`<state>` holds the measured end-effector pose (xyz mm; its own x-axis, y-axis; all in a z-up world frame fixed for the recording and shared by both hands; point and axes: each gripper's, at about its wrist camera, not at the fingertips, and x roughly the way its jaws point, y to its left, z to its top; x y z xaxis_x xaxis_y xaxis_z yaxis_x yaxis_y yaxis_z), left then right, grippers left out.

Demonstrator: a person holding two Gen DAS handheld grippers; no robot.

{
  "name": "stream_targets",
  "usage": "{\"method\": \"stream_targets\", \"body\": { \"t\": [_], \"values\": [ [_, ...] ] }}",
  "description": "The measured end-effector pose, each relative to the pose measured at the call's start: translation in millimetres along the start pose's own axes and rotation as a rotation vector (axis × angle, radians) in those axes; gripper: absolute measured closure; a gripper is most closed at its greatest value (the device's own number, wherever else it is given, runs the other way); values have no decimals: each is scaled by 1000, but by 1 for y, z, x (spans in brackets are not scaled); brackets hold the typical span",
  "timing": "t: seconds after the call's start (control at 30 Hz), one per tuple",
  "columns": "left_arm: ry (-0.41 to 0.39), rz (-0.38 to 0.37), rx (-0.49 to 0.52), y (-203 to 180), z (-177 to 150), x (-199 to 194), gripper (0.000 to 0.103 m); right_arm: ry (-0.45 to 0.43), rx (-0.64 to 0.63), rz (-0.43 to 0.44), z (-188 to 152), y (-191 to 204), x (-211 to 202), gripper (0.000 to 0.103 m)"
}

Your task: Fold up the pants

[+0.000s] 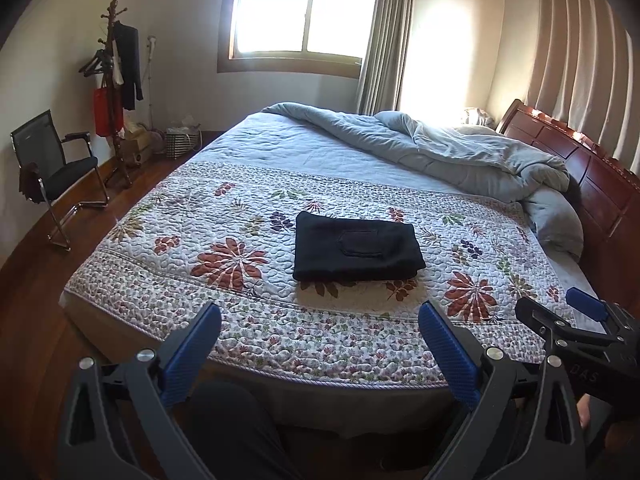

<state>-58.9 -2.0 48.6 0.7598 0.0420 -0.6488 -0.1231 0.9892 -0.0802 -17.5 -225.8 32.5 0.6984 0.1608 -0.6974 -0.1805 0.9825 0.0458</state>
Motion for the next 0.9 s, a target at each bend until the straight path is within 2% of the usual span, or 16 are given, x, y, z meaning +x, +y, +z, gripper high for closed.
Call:
{"method": "stream_targets", "body": {
  "t": [0.9],
  "values": [
    [2,41,3,11,7,13,4,27,-14,-7,9,10,23,3]
  ]
}}
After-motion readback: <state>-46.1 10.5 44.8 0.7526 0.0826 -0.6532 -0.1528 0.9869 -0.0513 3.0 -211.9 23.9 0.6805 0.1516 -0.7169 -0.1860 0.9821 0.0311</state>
